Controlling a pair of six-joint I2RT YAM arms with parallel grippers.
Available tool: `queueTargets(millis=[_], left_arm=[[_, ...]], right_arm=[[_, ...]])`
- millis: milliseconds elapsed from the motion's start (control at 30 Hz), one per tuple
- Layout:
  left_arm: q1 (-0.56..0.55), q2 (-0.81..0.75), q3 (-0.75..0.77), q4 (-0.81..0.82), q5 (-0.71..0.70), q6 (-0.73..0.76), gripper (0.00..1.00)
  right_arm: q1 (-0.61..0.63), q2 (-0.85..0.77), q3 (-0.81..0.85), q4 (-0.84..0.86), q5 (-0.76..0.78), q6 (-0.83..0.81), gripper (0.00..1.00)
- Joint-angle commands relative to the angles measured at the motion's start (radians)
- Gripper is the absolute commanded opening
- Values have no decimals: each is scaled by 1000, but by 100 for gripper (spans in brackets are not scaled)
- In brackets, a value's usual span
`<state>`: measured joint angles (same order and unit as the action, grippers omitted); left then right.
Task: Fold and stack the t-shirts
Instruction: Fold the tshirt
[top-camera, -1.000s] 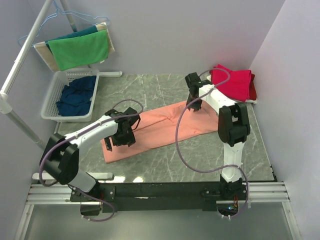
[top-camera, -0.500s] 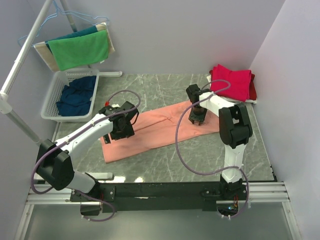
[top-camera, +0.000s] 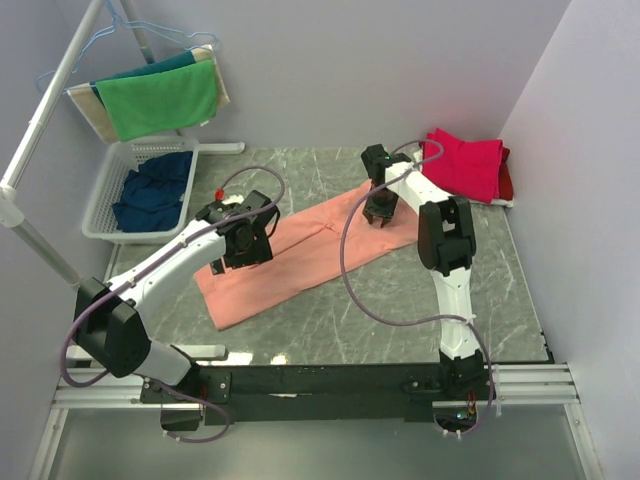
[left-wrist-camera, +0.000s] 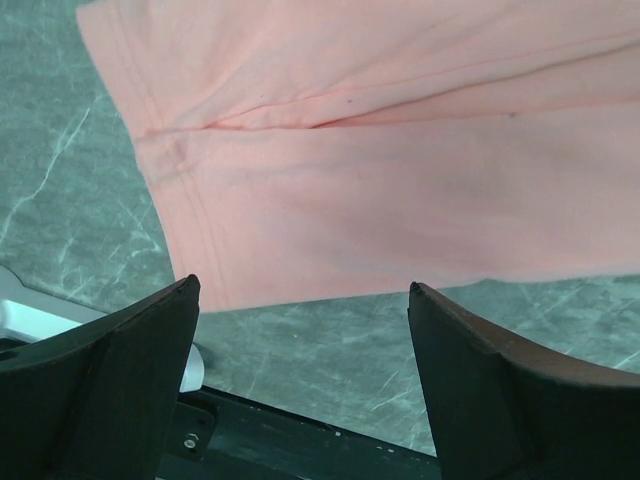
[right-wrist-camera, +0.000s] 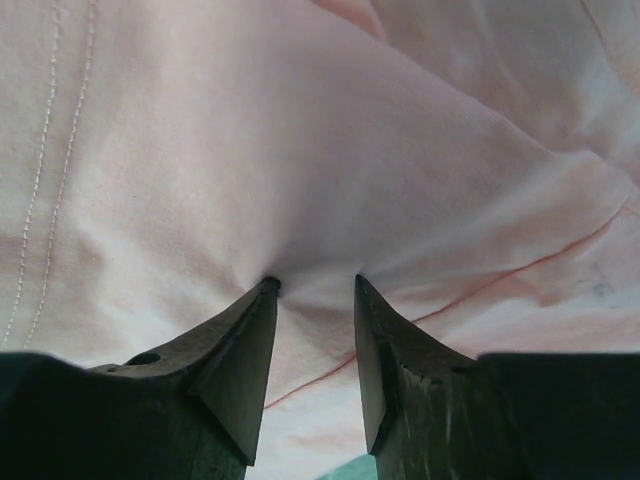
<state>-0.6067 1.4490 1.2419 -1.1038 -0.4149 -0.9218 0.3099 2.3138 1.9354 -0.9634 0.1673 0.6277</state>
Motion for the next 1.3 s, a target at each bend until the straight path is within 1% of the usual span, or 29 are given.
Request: queueTargets(millis=[0, 133, 167, 200, 233, 267, 300, 333, 367, 433, 467, 500, 600, 633, 667, 800, 900, 933, 967, 1033, 1067, 1133, 1267], left_arm=[[-2, 1, 50, 33, 33, 60, 90], [-4, 16, 67, 125, 131, 129, 90], [-4, 22, 71, 154, 181, 170, 91], [-4, 42, 83, 218, 209, 190, 91], [-4, 57, 94, 243, 223, 205, 91], [-4, 79, 109, 261, 241, 231, 91], [-2, 124, 149, 283, 286, 253, 91], [-4, 152, 169, 323, 292, 270, 91], [-4, 178, 192, 337, 301, 293, 91], [-2, 281, 305, 329, 308, 314, 91], [-4, 348, 345, 335, 311, 339, 91], [-4, 381, 417, 338, 318, 348, 91], [-2, 497, 543, 373, 318, 391, 91], [-4, 523, 566, 384, 323, 403, 91], [-2, 571, 588, 413, 327, 425, 90], [-5, 677, 703, 444, 343, 465, 90], [-7, 743, 743, 470, 393, 491, 89], [-8, 757, 742, 481, 402, 509, 89], [-21, 781, 743, 489, 398, 520, 88], [-37, 806, 742, 507, 384, 558, 88], [-56, 830, 745, 510, 358, 567, 88], [-68, 852, 742, 521, 341, 578, 88], [-80, 909, 760, 530, 311, 554, 88]], right_arm=[[5, 94, 149, -6, -71, -9, 44], [3, 118, 178, 87, -195, -43, 45], [1, 118, 171, 145, -265, -60, 45], [1, 105, 160, 178, -296, -65, 45], [0, 99, 131, 213, -322, -69, 46], [-5, 76, 116, 283, -377, -71, 47], [-8, 65, 99, 319, -402, -74, 47], [-9, 52, 71, 353, -416, -77, 48], [-14, 36, 66, 386, -410, -79, 48], [-22, -10, 56, 402, -370, -88, 48], [-25, -51, 53, 394, -341, -86, 48], [-28, -79, 45, 397, -280, -89, 48], [-44, -218, -48, 429, -187, -91, 49], [-49, -256, -111, 442, -163, -95, 49], [-52, -328, -142, 454, -128, -98, 49], [-58, -484, -249, 408, -10, -99, 50], [-63, -585, -323, 361, 24, -97, 50], [-63, -608, -372, 358, 26, -97, 50], [-61, -657, -397, 359, 14, -97, 50], [-63, -703, -473, 367, 8, -95, 50], [-64, -740, -496, 376, -3, -95, 50], [-64, -780, -550, 373, -3, -86, 50], [-65, -817, -628, 385, -60, -74, 50]])
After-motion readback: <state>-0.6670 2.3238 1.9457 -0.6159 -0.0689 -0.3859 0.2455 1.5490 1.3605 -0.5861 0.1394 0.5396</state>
